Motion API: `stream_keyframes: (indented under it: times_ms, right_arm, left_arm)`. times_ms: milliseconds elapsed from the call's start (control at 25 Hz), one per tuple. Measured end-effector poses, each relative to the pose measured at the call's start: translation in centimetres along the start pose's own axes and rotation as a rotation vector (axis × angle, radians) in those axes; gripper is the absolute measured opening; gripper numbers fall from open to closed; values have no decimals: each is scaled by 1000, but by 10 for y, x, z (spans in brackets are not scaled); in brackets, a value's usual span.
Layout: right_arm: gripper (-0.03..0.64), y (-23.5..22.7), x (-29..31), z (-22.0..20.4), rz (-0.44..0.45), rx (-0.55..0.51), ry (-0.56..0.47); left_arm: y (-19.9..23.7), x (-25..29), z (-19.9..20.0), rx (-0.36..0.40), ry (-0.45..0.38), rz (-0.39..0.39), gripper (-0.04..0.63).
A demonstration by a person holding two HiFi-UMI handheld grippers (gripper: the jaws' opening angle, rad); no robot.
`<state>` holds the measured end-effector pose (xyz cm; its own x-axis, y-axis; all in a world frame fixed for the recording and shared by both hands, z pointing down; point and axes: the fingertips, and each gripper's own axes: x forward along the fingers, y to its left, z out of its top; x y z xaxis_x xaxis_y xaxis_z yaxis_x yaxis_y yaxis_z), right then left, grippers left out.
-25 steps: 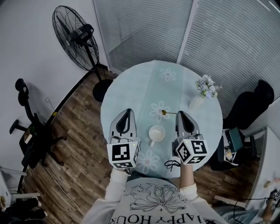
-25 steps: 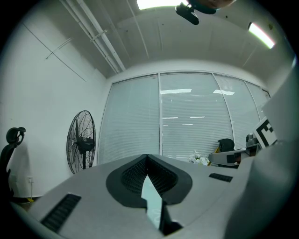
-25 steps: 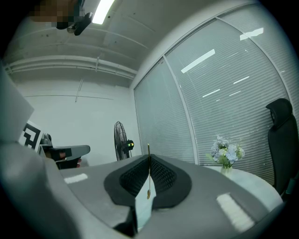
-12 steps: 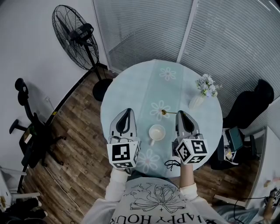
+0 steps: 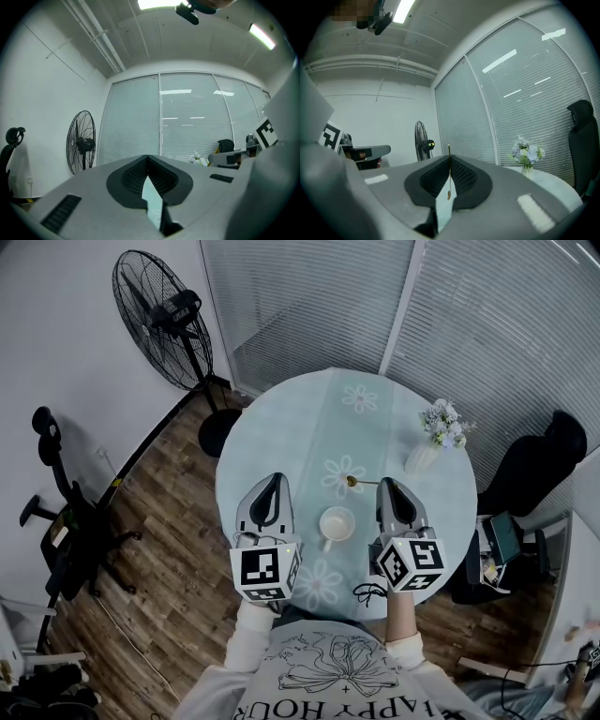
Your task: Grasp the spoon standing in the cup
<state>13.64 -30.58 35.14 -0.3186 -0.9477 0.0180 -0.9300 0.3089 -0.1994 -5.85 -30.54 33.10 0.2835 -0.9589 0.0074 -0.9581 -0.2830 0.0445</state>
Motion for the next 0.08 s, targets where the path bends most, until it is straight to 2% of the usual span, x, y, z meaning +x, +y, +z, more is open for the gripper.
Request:
stream_keyframes:
  times_ms: [80]
  right_arm:
    - [15, 1, 0, 0, 0, -3, 0]
  left_arm:
    - [0, 0, 0, 1, -1, -1, 6]
